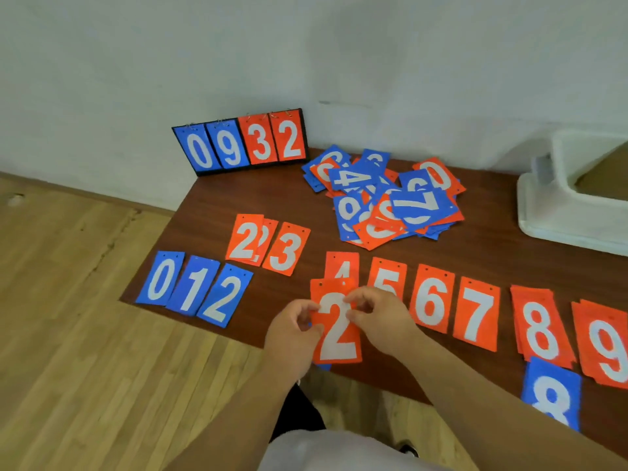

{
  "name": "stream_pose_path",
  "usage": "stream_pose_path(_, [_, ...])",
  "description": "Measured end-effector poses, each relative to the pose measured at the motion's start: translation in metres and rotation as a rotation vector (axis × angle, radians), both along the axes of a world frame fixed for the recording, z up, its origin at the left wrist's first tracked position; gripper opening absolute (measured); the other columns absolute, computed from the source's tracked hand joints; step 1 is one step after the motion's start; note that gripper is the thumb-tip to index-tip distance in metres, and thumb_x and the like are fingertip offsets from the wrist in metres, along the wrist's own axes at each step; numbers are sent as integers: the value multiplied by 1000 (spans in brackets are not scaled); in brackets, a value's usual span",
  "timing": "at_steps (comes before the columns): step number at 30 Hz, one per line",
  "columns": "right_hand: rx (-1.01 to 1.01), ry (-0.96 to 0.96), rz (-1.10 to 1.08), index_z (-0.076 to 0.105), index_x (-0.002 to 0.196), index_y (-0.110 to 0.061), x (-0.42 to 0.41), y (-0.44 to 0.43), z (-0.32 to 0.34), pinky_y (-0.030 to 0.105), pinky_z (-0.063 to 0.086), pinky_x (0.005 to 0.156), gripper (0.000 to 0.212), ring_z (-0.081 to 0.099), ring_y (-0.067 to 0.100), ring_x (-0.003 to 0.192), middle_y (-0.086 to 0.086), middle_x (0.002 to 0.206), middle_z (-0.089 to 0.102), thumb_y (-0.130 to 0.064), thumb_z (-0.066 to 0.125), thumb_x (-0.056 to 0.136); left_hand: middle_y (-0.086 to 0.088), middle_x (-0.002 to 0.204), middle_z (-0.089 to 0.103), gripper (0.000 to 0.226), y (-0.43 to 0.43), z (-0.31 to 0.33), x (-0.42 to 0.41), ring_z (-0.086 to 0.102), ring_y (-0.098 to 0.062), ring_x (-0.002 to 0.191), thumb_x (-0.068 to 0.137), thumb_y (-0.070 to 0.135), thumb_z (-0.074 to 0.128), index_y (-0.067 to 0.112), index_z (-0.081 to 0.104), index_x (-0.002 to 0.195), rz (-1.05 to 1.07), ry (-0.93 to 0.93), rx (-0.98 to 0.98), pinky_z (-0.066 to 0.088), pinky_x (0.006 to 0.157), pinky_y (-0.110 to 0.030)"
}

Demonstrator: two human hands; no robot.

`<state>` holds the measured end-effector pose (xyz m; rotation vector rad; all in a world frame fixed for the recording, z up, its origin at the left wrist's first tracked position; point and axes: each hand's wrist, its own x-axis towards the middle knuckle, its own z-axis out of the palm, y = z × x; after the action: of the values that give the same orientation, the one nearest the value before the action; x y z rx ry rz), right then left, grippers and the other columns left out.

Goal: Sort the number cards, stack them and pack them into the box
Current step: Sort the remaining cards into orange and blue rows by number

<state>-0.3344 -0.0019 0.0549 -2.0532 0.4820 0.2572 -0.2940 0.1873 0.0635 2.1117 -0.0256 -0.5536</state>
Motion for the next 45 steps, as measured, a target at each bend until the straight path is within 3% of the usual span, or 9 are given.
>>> stream_pose_path(4, [-4, 31, -32, 69, 106, -33, 72, 50, -9, 27, 56, 80, 19, 63, 13, 92, -6, 99, 67, -22, 73, 92, 17, 106, 65, 21, 46, -7, 78, 61, 0, 95, 95, 24, 69, 37, 60, 109, -70, -4, 81, 49, 67, -9])
stream_pose_path(9, [-39, 26, -97, 68, 107, -32, 169, 105, -18, 14, 44, 69, 20, 62, 8, 90, -11, 100, 65, -25, 74, 89, 12, 115, 62, 28, 95, -16, 184, 59, -9, 104, 95, 18, 68, 38, 58, 113, -114, 3, 141, 48, 75, -14])
stream_pose_path(13, [-66, 51, -136, 67, 112, -29, 237, 130, -30, 17, 41, 67, 22, 59, 9, 88, -12, 95, 61, -24, 73, 91, 8, 114, 62, 30, 111, -25, 254, 61, -11, 101, 95, 12, 65, 32, 60, 117, -161, -50, 180, 51, 69, -17])
stream_pose_path(19, [-213, 152, -80, 63, 123, -25, 292, 137, -59, 26, 49, 77, 26, 63, 16, 97, -3, 108, 65, -24, 63, 96, 11, 113, 65, 28, 105, -58, 315, 63, -10, 102, 96, 20, 63, 30, 60, 122, -278, -135, 338, 59, 84, -33])
stream_pose_path(23, [-357, 225, 23, 61, 131, -27, 297, 139, -79, 38, 54, 89, 32, 62, 24, 109, 5, 125, 61, -30, 55, 99, 2, 119, 59, 24, 97, -87, 321, 57, -18, 109, 100, 29, 57, 27, 60, 124, -357, -250, 565, 54, 88, -34])
stream_pose_path(29, [-372, 231, 65, 60, 135, -31, 287, 123, -66, 38, 52, 93, 38, 59, 23, 116, 3, 131, 56, -36, 59, 97, 2, 122, 48, 29, 92, -81, 321, 48, -20, 113, 98, 34, 59, 33, 60, 127, -389, -269, 713, 45, 89, -34])
stream_pose_path(36, [-407, 176, -203, 65, 125, -28, 226, 31, -29, 35, 52, 94, 35, 56, 18, 114, -1, 125, 57, -37, 68, 92, -2, 134, 48, 43, 49, -47, 314, 48, -22, 123, 95, 45, 60, 33, 52, 136, -445, -285, 626, 47, 98, -40])
stream_pose_path(40, [-401, 162, -414, 69, 113, -20, 184, -34, -24, 33, 47, 91, 26, 59, 24, 111, 4, 123, 60, -29, 72, 89, 0, 139, 46, 51, 0, -35, 304, 45, -20, 129, 94, 46, 64, 33, 49, 141, -504, -258, 503, 45, 103, -36])
stream_pose_path(45, [-373, 262, -558, 69, 113, -19, 158, -89, -31, 41, 54, 92, 31, 65, 33, 100, 13, 120, 59, -28, 74, 84, 0, 139, 45, 61, -64, -42, 291, 44, -24, 131, 90, 51, 68, 32, 47, 144, -602, -271, 476, 47, 103, -41])
